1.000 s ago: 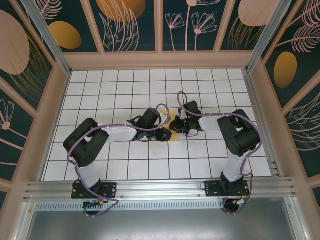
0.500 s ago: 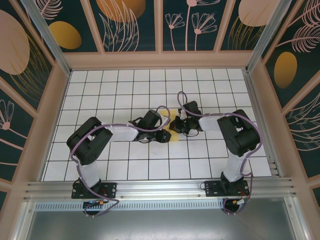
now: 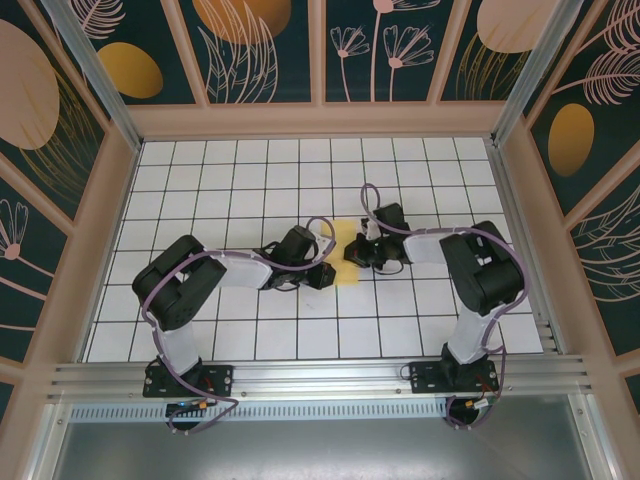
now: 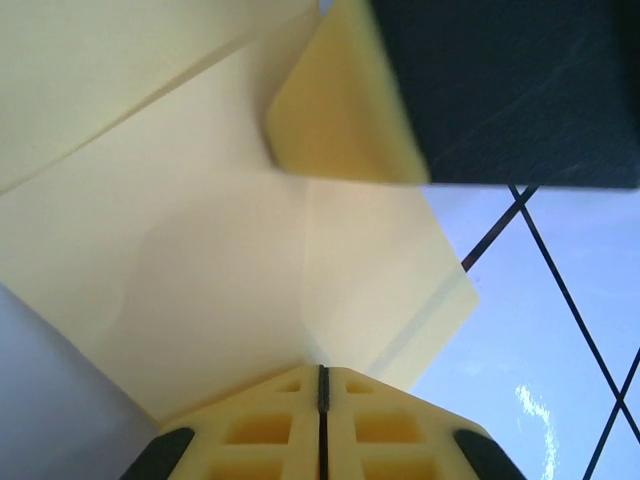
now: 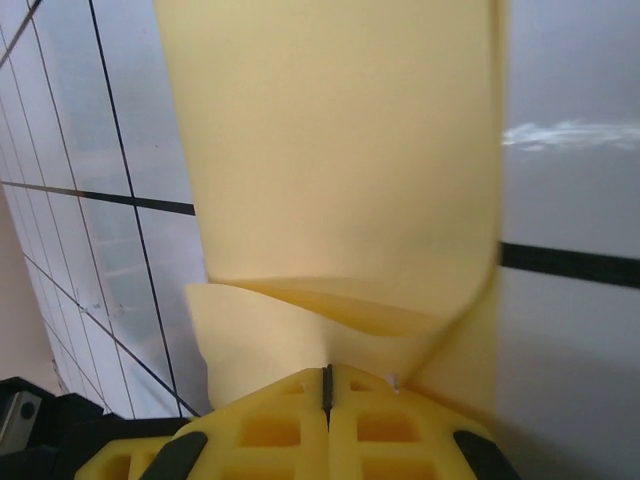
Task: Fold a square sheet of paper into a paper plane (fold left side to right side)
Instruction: Fold the triangle a second time at the center of the table.
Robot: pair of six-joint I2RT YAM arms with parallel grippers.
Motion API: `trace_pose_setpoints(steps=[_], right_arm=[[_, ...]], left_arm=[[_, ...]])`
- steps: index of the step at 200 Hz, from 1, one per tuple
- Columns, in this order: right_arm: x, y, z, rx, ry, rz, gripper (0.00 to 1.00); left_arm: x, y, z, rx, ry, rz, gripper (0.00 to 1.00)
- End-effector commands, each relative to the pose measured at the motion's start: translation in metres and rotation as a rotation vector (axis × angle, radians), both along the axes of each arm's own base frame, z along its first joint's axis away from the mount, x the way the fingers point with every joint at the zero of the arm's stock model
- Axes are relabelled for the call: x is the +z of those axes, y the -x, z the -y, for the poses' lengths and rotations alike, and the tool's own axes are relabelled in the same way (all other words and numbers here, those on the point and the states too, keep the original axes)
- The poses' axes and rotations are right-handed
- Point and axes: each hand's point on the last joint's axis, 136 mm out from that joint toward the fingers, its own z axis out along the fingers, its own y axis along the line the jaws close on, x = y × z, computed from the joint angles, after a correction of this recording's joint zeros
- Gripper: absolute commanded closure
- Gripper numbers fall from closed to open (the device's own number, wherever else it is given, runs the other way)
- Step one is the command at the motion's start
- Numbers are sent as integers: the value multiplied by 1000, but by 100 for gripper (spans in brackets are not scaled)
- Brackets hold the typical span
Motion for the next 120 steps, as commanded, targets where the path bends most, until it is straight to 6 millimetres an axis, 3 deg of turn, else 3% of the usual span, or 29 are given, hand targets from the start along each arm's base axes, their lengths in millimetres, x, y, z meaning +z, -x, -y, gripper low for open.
trace_pose_setpoints(steps=[1,25,53,120], right_arm=[[25,-1,4,26,-11,94,100],[33,11,-3,60,-29,109,100],[29,26,-19,81,-45,86,100],[8,17,-32,70,-16,50,100]], left_arm=[[-25,22,-17,5,-63,-96,93],[-24,23,-16,2,-56,-96,95],[-24,22,-17,6,-57,-91,96],[-24,21,-17,6,-61,-86,97]])
